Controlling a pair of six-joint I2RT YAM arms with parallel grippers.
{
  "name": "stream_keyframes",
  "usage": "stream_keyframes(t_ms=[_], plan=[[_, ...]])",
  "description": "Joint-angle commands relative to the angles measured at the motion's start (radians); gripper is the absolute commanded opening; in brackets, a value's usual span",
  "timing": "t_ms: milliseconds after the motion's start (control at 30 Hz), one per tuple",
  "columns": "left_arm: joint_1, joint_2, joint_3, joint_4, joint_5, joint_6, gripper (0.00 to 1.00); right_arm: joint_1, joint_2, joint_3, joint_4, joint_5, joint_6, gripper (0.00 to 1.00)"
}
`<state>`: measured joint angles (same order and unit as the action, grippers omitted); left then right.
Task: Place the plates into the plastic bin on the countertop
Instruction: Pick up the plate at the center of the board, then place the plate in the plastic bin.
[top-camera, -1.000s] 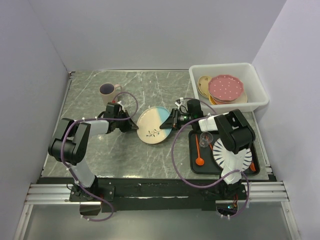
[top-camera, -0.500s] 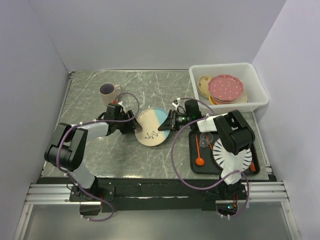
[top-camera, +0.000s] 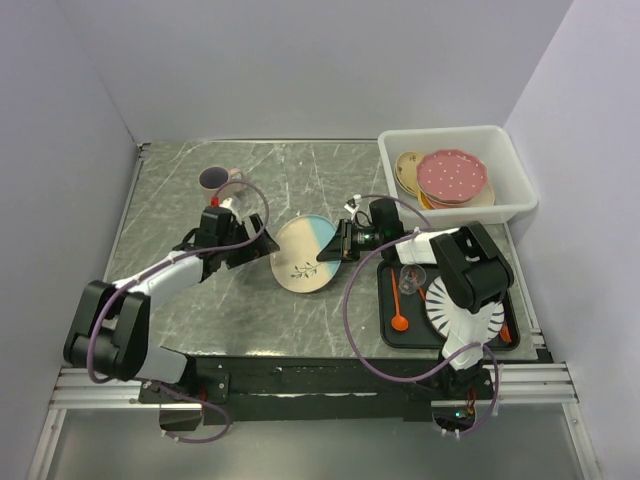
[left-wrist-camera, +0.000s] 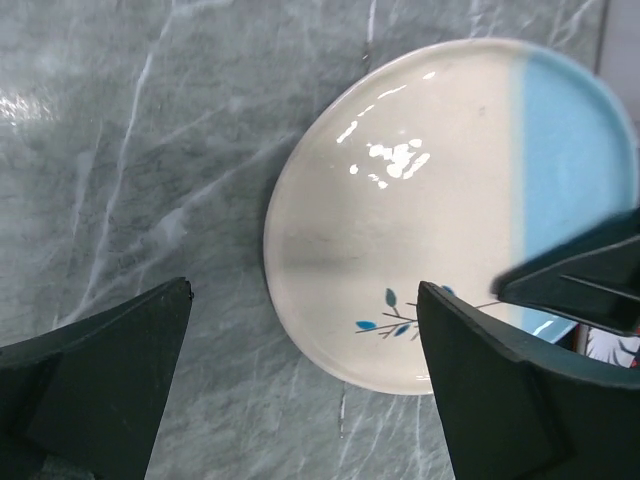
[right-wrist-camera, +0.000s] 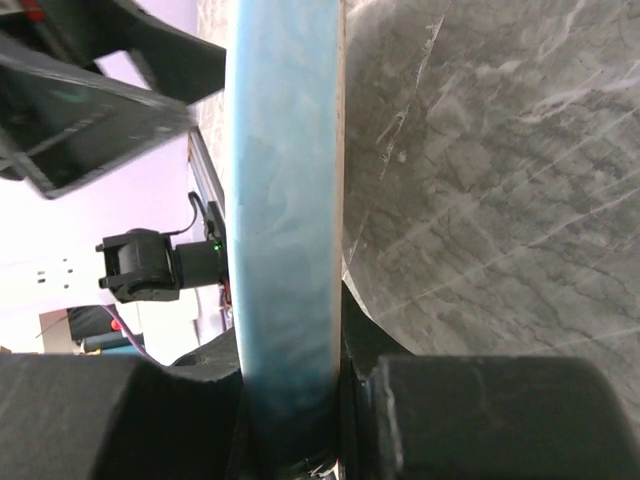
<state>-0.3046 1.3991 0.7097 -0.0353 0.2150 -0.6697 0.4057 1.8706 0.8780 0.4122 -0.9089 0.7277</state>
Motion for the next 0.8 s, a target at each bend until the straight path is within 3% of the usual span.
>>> stream_keyframes(t_ms=[0,467,767], plan=[[-0.001,-0.096,-0.009,-0.005,-0.037,0.004,0.99,0.005,-0.085,0.059,0.048,-0.025,-0.027,0.0],[-0.001,-0.153,-0.001,-0.02,-0.045,-0.001,0.99,0.002,-0.116,0.085,-0.012,-0.01,-0.057,0.0],[-0.001,-0.172,-0.001,-0.028,-0.048,0.001,0.99,-0.01,-0.134,0.171,-0.147,0.034,-0.116,0.0]])
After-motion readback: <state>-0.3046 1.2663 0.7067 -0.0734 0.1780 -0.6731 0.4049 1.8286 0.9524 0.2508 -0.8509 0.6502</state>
